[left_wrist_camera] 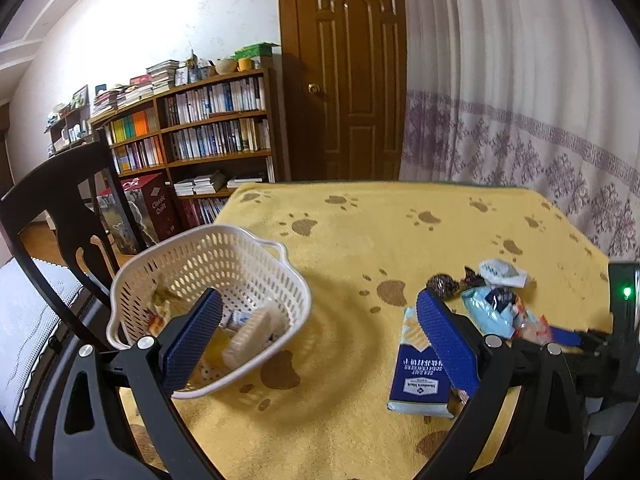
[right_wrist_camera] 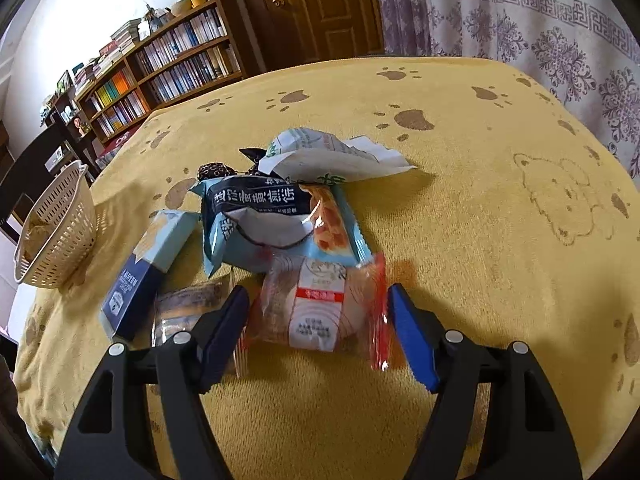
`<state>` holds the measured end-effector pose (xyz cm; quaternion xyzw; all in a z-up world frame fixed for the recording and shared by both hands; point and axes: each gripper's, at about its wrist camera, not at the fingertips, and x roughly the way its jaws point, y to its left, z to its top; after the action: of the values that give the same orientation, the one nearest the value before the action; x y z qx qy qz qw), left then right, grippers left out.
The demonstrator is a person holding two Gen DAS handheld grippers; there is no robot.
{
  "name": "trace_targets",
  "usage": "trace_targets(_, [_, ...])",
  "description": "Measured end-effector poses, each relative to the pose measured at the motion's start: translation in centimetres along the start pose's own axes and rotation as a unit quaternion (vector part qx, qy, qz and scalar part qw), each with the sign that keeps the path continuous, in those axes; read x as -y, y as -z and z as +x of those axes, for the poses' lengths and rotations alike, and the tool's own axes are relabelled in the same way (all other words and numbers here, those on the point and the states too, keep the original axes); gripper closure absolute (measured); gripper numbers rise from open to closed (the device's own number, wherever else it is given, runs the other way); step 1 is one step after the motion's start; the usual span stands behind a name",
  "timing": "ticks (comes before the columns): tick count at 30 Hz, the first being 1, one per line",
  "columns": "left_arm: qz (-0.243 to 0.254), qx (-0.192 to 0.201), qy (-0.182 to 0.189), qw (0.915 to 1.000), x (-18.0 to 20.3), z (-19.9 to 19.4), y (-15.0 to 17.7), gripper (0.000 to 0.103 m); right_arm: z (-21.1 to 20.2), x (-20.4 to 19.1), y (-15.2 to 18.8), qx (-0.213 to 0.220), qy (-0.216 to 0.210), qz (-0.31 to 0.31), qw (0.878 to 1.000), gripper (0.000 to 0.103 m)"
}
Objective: Organize snacks
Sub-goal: 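Grasp the blue cracker box with the left tool while the right tool grasps the red-white bread packet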
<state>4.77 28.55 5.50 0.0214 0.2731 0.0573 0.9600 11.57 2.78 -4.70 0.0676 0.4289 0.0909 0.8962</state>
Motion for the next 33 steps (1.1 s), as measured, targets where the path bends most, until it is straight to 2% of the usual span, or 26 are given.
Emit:
trace_targets(6, [0.024,-0.032,0.03,0.9987,2.2,2.2,1.6,0.004,0.2,-0.6,0.1,0.008,0.019,-0.024,1.0,0.033])
trace_targets(10, [0.03,-0.061,0.063,0.9957,3.5,3.8,2.8,0.004,-0.4,0.2,0.6,0.016,0.021,-0.019,0.999,0.044])
trace_targets(20, [0.022,-0.12,0.105,0.987,4.7,7.5,4.5,0.004,-1.5,3.0,1.1,0.024,0.022,0.012,0.999,0.044])
trace_targets(30, [0.067,-0.142,0.1,0.9826,7.6,9.5,4.7,0.004,-1.4,3.0,1.2,0.024,0.017,0.01,1.0,0.042])
trace_targets(33, [0.061,-0.144,0.096,0.983,7.5,10.1,4.6,0.005,-1.5,3.1,1.2,0.025,0.014,0.013,1.0,0.042])
